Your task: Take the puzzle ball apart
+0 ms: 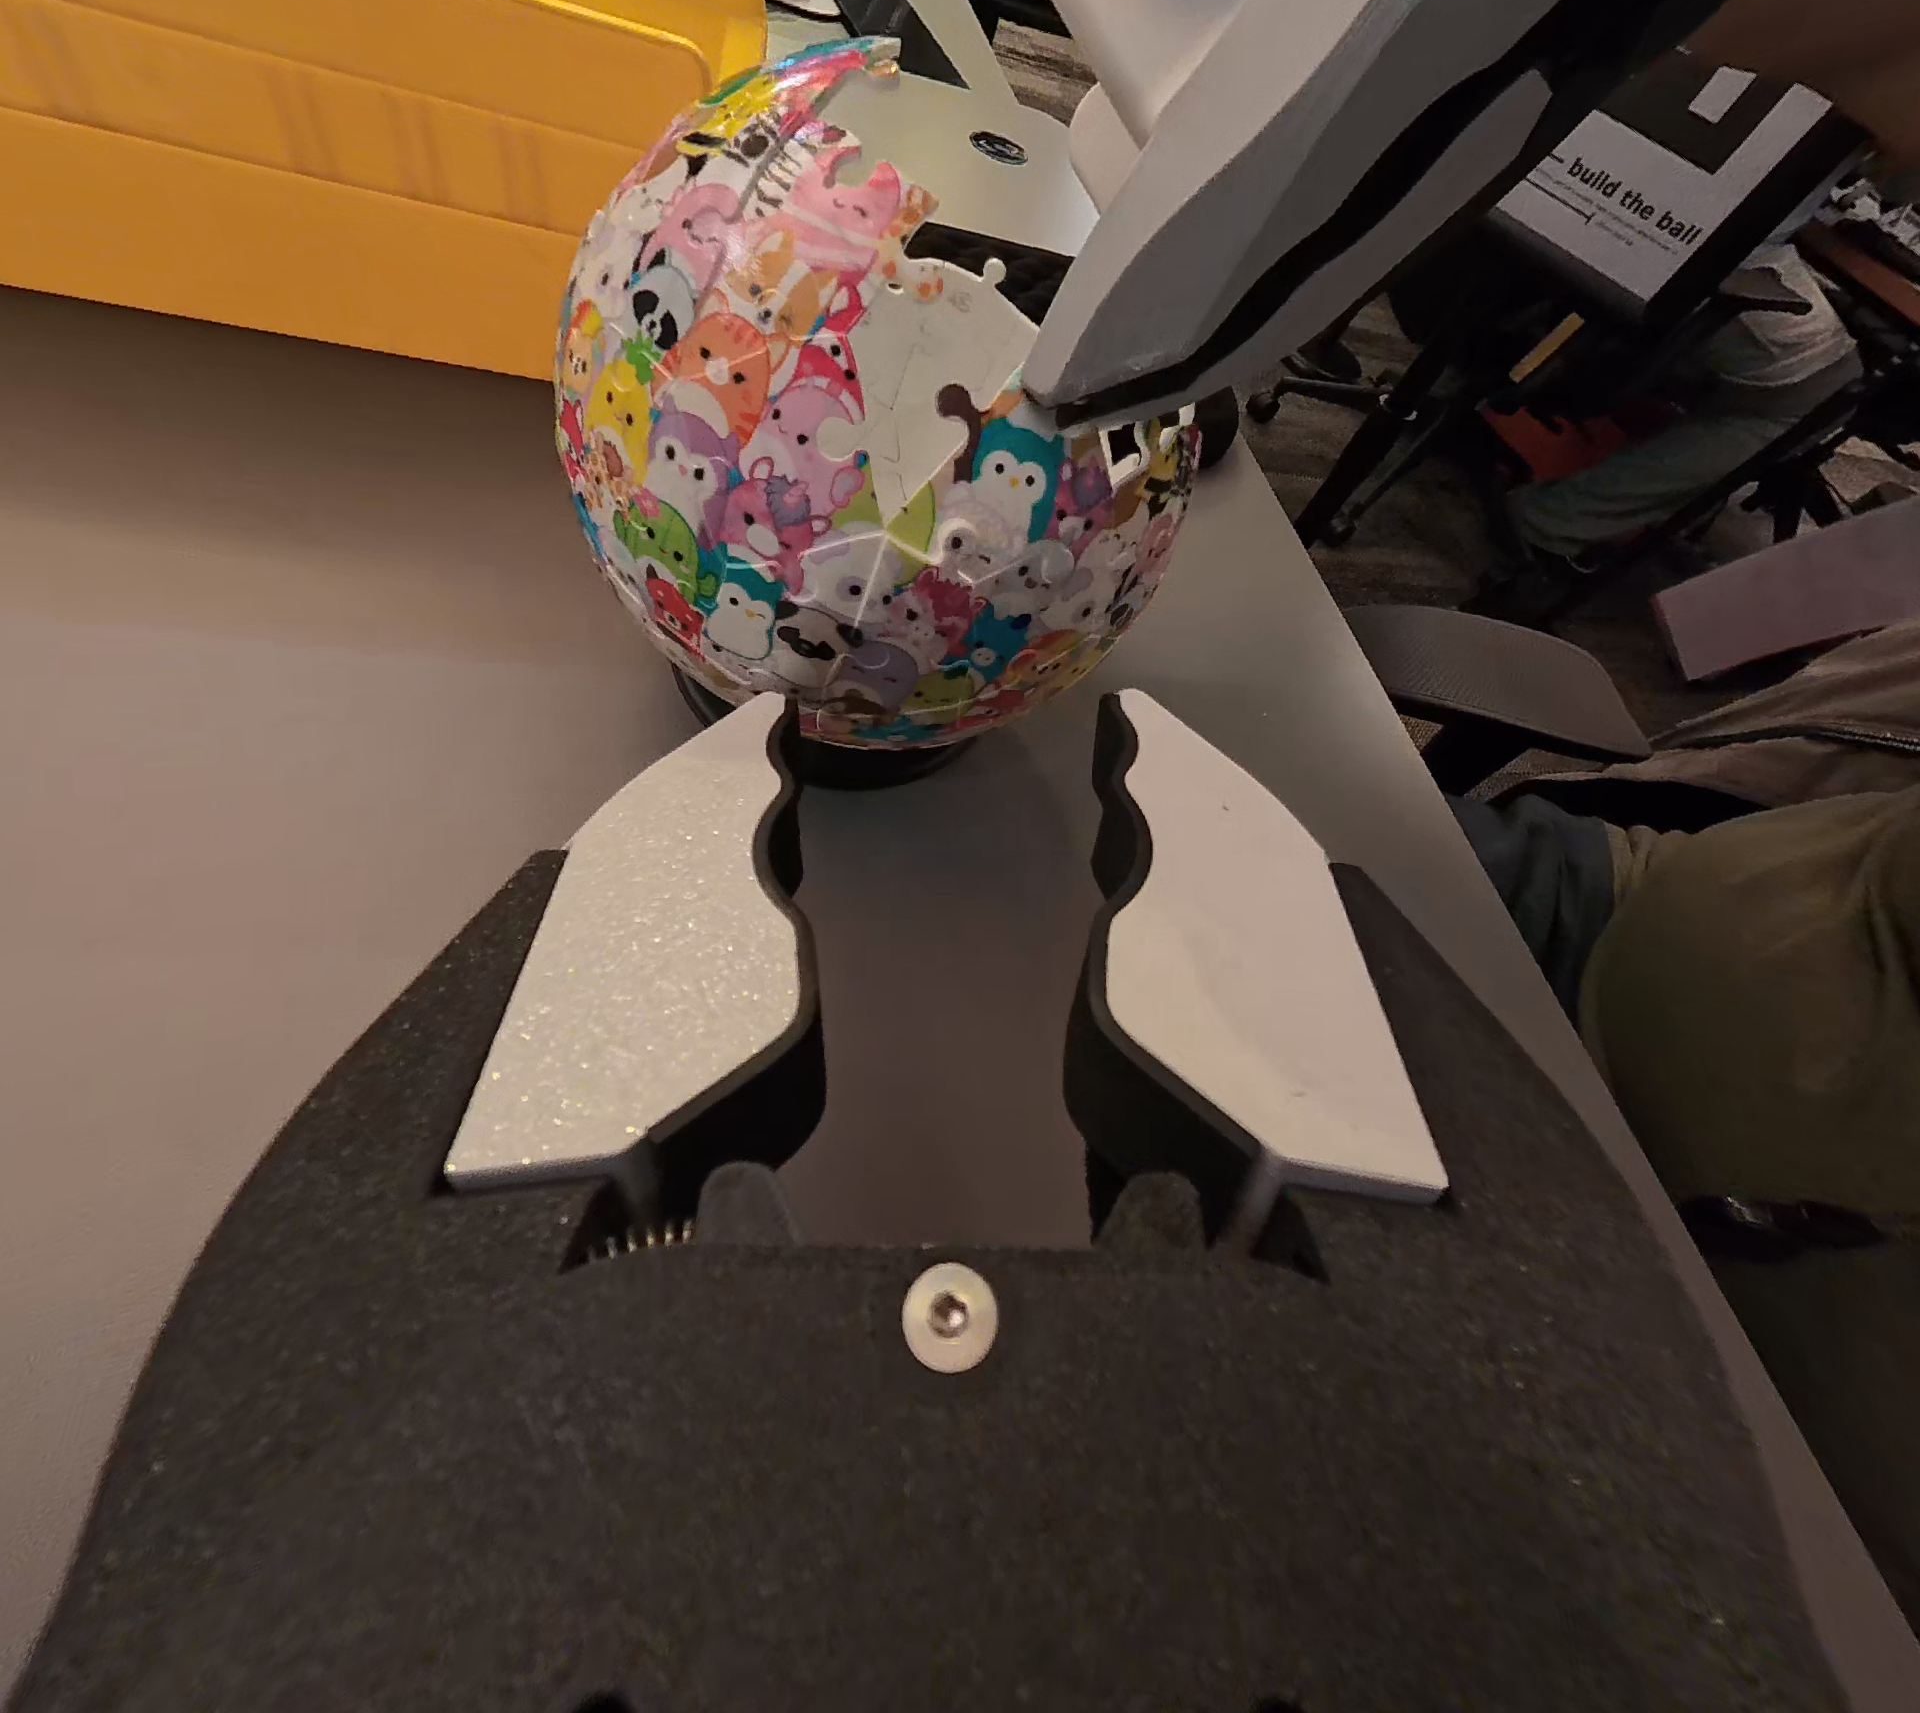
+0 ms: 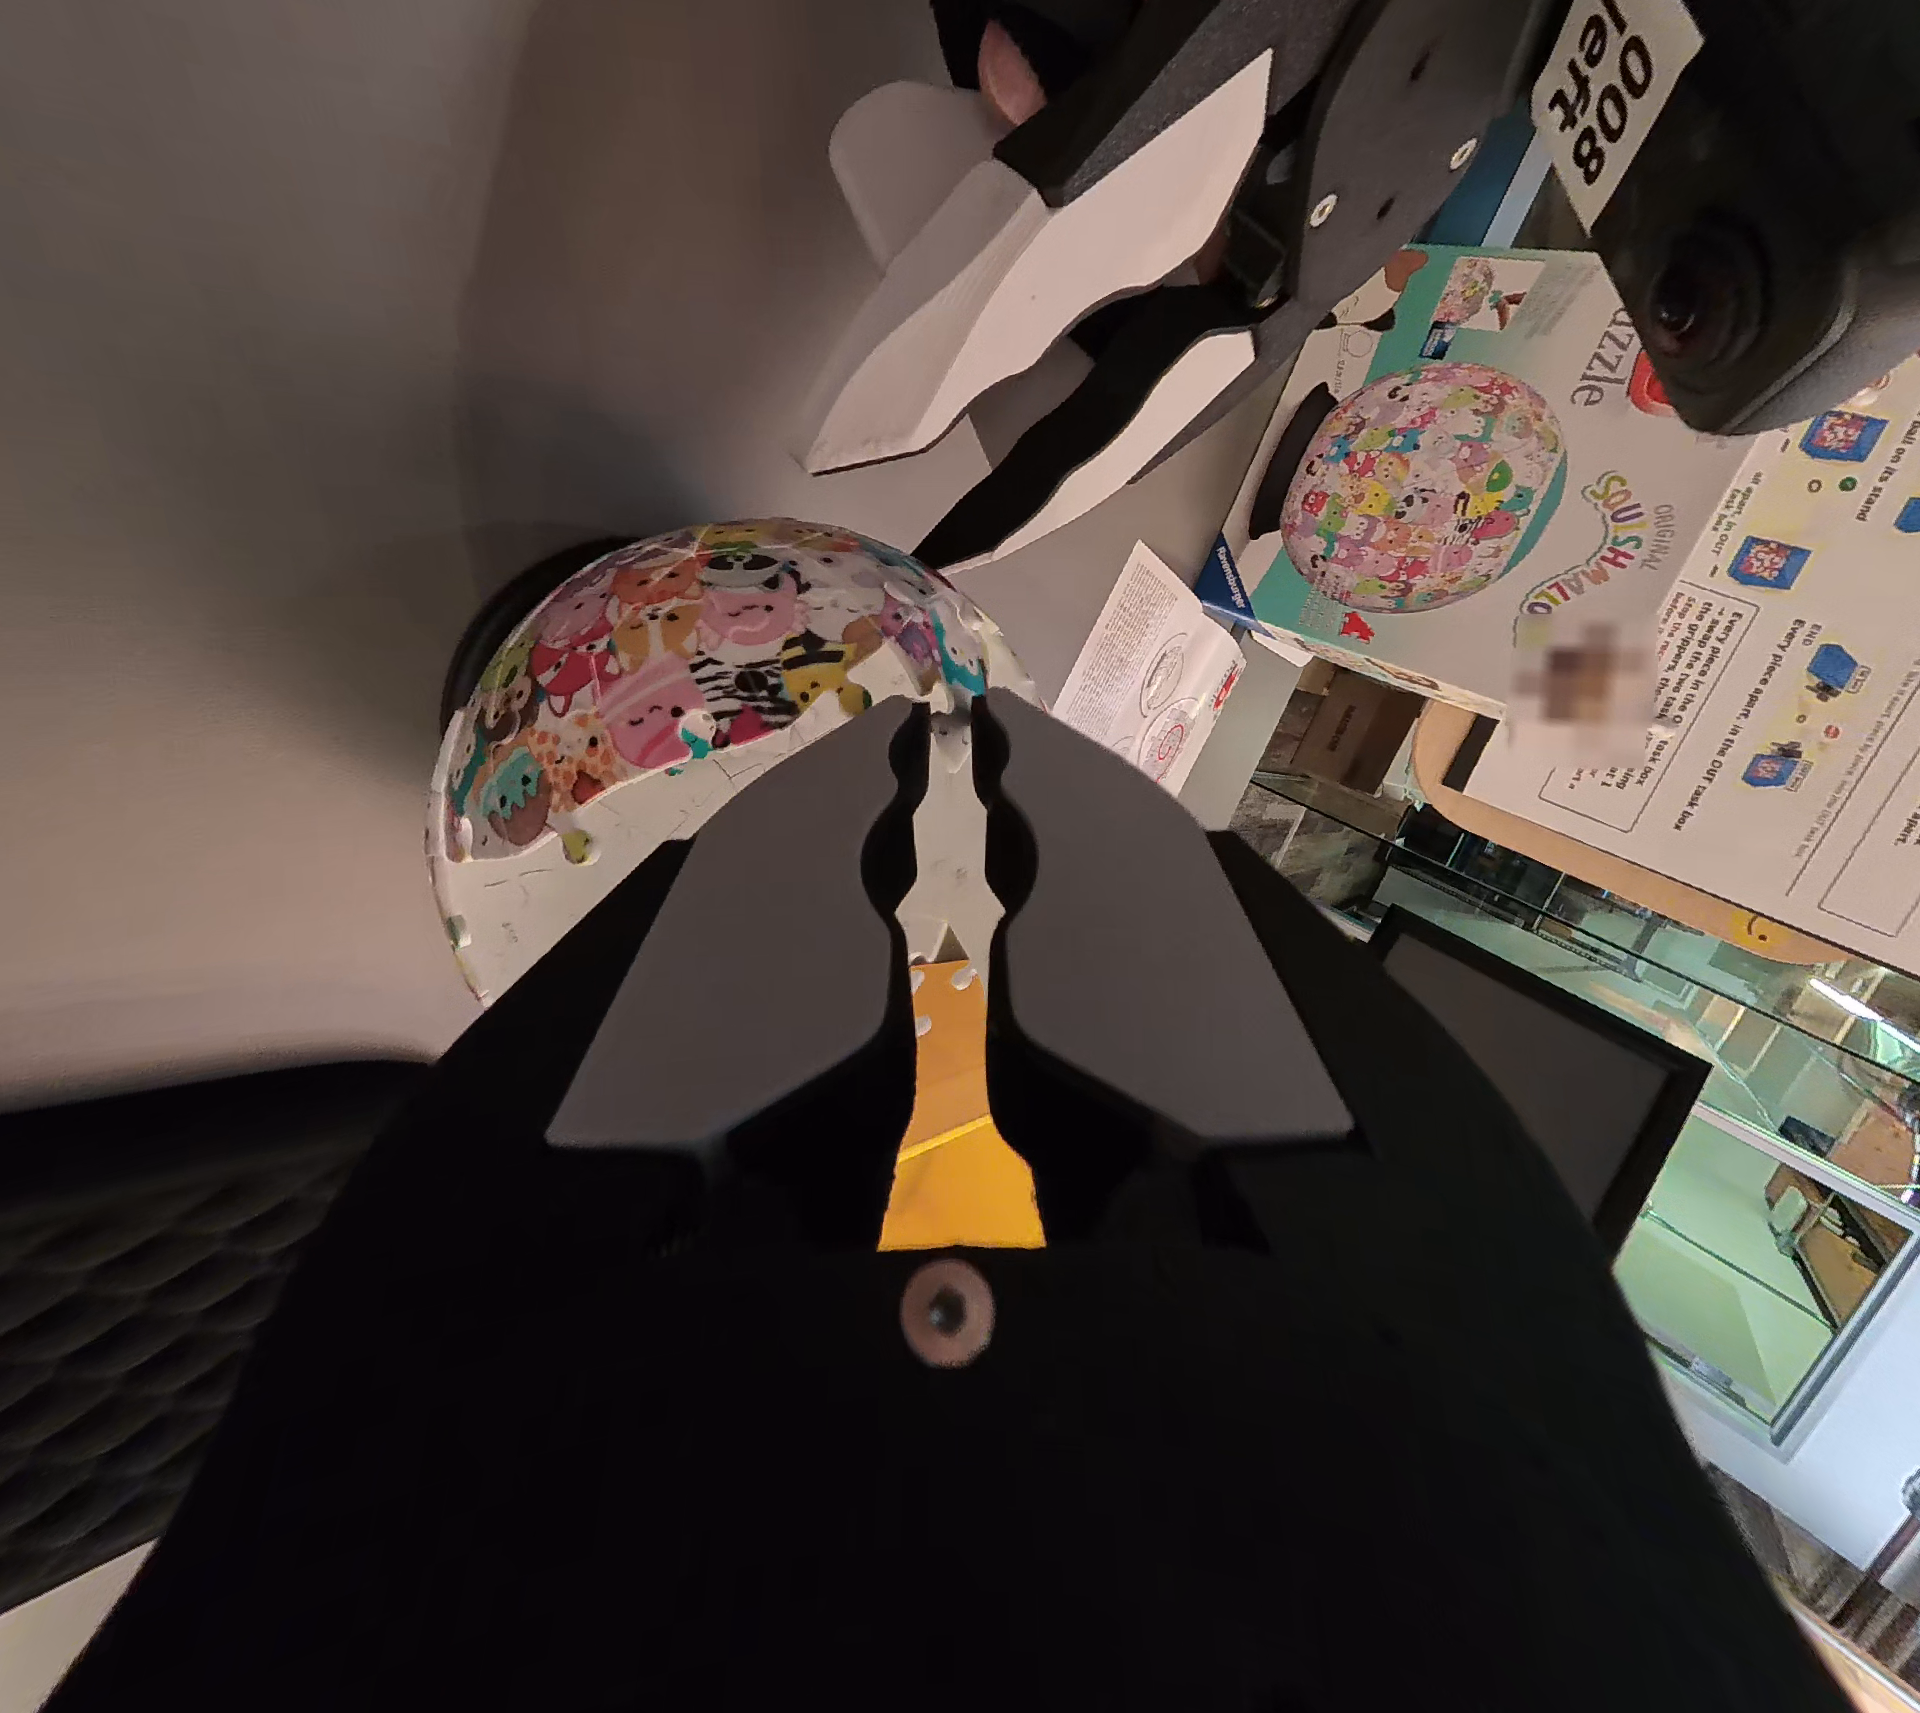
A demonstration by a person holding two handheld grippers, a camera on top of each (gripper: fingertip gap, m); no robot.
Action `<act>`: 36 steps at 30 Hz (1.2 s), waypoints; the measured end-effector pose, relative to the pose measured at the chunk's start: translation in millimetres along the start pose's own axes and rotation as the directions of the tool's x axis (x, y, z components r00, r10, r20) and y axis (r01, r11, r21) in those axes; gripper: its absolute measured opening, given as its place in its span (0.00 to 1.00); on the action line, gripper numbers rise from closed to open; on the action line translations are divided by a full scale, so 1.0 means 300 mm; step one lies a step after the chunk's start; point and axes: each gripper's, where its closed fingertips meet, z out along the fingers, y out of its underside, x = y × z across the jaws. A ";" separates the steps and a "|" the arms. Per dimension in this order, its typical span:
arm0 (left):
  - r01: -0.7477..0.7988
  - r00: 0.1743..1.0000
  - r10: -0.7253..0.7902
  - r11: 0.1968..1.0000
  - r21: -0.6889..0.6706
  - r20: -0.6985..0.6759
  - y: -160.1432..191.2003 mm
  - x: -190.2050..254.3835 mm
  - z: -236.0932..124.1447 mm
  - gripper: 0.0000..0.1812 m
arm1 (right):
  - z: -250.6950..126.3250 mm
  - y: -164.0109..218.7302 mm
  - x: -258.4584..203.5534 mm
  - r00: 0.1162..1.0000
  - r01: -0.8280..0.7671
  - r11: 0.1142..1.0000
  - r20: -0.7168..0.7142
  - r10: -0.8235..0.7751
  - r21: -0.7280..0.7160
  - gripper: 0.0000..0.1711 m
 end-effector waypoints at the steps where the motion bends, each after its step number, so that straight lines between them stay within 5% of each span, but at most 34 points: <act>1: 0.001 1.000 -0.001 1.000 0.001 0.001 0.000 -0.001 -0.001 0.30 | 0.000 0.001 0.000 1.000 -0.005 1.000 -0.002 0.005 -0.001 0.05; 25: -0.006 1.000 0.006 1.000 -0.005 0.000 0.001 0.002 0.001 0.29 | 0.003 0.024 -0.001 0.984 -0.179 0.983 0.000 0.179 0.026 0.05; 36: 0.001 1.000 -0.001 1.000 -0.006 0.000 0.007 -0.001 0.006 0.29 | 0.017 0.035 0.006 0.996 -0.051 0.999 -0.074 0.051 0.004 0.07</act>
